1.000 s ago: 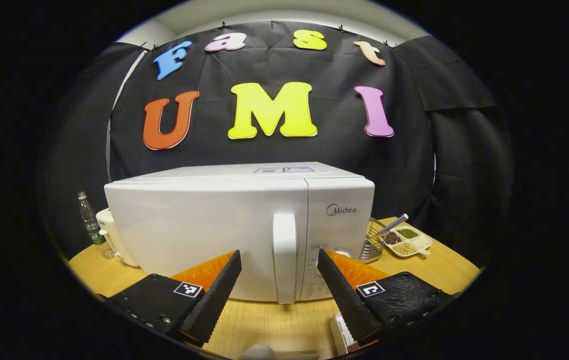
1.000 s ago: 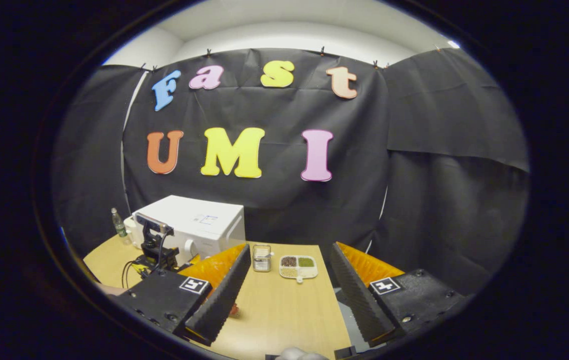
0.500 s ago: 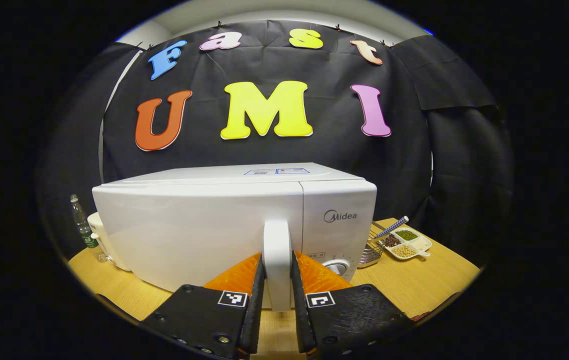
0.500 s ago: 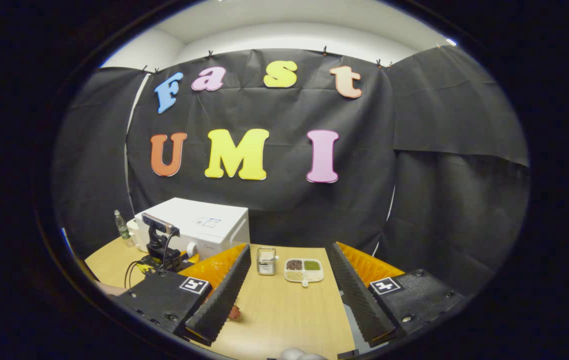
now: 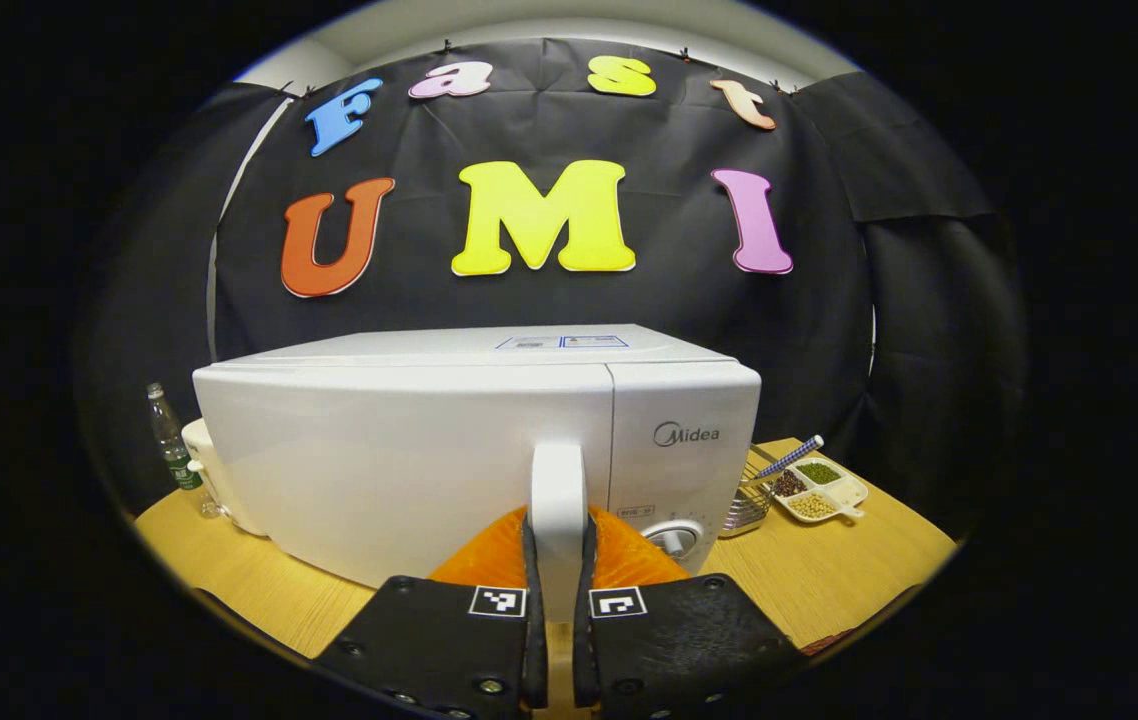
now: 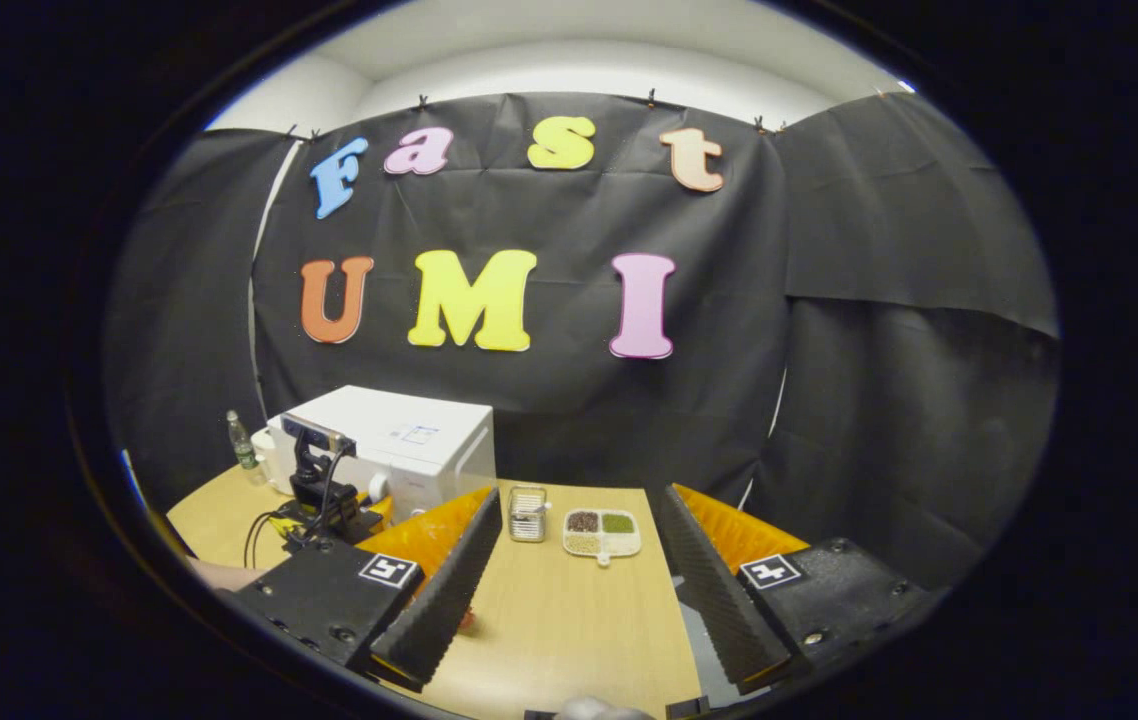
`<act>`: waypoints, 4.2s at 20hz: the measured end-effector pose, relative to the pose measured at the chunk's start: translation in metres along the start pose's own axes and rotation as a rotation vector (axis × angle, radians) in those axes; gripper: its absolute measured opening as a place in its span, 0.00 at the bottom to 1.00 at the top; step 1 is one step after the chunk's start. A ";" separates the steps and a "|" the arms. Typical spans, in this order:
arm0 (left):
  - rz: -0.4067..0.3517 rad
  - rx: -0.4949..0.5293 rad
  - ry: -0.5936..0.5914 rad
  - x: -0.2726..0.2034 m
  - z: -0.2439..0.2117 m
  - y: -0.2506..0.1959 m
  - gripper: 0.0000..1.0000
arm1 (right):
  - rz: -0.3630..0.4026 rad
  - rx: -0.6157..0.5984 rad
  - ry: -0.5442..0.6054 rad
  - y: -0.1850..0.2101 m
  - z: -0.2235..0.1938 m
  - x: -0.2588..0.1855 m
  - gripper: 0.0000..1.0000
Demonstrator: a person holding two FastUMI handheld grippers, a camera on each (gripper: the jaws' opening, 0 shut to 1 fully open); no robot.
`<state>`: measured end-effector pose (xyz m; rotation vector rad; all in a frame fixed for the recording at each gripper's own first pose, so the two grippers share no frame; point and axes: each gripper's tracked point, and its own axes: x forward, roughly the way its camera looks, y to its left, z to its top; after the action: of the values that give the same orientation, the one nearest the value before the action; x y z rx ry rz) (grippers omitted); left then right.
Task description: Open the microwave oven with the left hand, put the food in, and close the microwave oven.
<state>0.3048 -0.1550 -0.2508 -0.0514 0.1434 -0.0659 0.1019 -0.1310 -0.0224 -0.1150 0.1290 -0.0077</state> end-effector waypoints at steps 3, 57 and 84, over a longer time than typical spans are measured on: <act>-0.005 0.001 0.008 0.000 -0.001 0.000 0.08 | 0.006 0.002 -0.006 0.002 0.001 -0.003 0.96; 0.353 0.110 0.127 -0.314 -0.042 0.296 0.95 | 0.221 0.031 0.035 0.191 -0.055 -0.113 1.00; 0.265 0.002 0.055 -0.317 0.077 0.155 0.95 | 0.462 0.463 0.661 0.157 -0.297 0.115 0.74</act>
<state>0.0126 0.0246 -0.1389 -0.0278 0.2041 0.1972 0.1777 -0.0104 -0.3480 0.3888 0.8053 0.3869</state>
